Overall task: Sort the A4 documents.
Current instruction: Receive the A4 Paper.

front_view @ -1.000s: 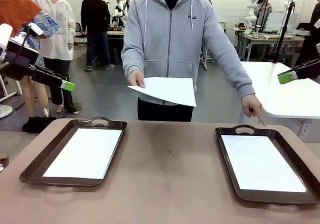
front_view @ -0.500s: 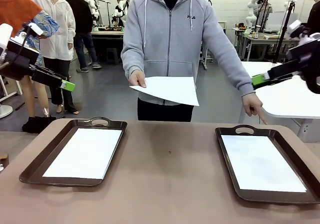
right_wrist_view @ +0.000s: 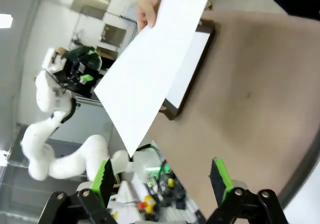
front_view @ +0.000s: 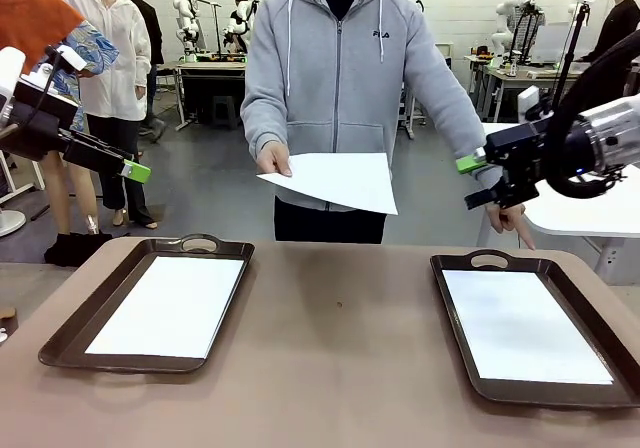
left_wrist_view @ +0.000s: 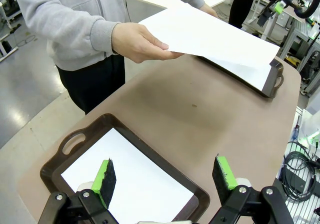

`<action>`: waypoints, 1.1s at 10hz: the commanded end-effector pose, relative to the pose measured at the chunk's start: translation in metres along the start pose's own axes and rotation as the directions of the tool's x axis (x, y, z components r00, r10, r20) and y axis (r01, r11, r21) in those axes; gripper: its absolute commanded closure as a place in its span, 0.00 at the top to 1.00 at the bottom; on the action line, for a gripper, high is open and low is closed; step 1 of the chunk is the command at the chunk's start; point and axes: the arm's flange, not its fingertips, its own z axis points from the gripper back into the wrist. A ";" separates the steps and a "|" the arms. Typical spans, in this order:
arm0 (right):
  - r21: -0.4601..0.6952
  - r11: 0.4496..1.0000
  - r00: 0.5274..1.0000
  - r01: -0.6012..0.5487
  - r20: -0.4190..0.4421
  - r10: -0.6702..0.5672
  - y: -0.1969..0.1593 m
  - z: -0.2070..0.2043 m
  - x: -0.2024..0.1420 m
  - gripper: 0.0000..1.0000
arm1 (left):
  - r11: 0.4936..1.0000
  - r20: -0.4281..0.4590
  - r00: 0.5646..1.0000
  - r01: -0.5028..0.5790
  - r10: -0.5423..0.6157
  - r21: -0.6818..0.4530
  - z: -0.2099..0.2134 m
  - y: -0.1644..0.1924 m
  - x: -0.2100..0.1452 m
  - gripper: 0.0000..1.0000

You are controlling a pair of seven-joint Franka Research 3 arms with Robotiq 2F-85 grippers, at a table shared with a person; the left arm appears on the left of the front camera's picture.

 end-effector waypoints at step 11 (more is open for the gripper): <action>0.282 0.897 0.933 0.340 0.015 -0.359 -0.022 -0.110 0.051 1.00 | 1.000 0.011 1.000 0.001 -0.001 -0.007 0.000 0.000 -0.001 1.00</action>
